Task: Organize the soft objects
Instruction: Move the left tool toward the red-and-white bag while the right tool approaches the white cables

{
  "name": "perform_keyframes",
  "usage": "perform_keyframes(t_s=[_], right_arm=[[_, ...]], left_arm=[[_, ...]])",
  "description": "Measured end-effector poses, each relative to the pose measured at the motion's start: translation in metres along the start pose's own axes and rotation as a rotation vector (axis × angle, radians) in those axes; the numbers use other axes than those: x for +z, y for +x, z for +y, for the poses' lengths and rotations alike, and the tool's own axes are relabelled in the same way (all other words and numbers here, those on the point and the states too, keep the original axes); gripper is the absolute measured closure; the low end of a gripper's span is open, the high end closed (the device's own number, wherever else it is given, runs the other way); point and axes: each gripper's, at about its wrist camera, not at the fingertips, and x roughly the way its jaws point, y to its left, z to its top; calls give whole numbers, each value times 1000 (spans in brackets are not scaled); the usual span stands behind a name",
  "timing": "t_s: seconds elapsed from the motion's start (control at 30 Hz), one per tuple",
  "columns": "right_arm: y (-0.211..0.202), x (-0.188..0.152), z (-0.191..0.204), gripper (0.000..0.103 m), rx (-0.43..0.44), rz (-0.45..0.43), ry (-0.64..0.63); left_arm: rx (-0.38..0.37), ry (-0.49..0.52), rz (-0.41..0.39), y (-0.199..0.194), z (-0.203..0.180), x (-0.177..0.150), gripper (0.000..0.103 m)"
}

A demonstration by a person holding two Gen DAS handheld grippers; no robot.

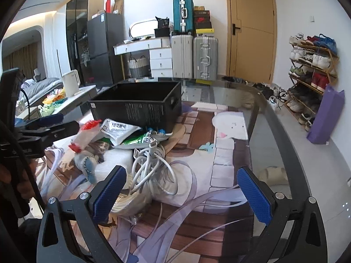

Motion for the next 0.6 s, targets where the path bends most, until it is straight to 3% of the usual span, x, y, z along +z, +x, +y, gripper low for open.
perform_keyframes(t_s=[0.4,0.6], right_arm=[[33,11,13,1,41,85,-46],[47,16,11,1,88,118,-10]], left_arm=[[17,12,48,14,1,-3,0],[27,2,81,21,3,-3,0]])
